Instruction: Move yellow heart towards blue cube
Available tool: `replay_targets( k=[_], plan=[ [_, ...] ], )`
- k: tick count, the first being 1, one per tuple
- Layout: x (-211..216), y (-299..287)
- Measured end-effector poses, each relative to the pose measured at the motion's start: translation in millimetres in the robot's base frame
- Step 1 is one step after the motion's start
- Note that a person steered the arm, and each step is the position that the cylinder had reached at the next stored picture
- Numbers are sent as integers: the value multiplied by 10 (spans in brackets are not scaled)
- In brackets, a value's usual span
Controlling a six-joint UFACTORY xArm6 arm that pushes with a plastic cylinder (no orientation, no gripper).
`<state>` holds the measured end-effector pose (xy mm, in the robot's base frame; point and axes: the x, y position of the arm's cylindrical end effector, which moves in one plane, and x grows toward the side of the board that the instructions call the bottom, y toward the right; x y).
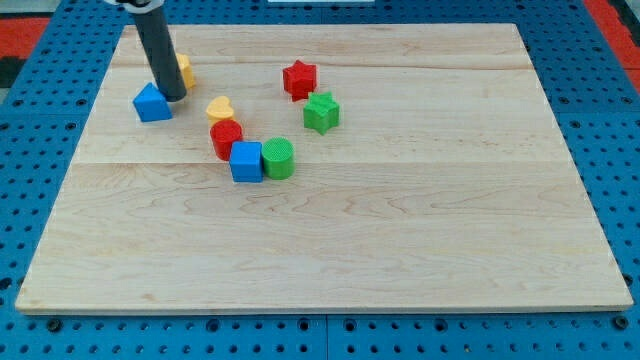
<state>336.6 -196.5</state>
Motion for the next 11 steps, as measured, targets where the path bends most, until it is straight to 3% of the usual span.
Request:
replay_targets(
  k=[2,4,5,7,9,11],
  plan=[
    [96,-135],
    [-184,736],
    [-109,995],
    [264,943],
    [382,302],
    [603,198]
  ],
)
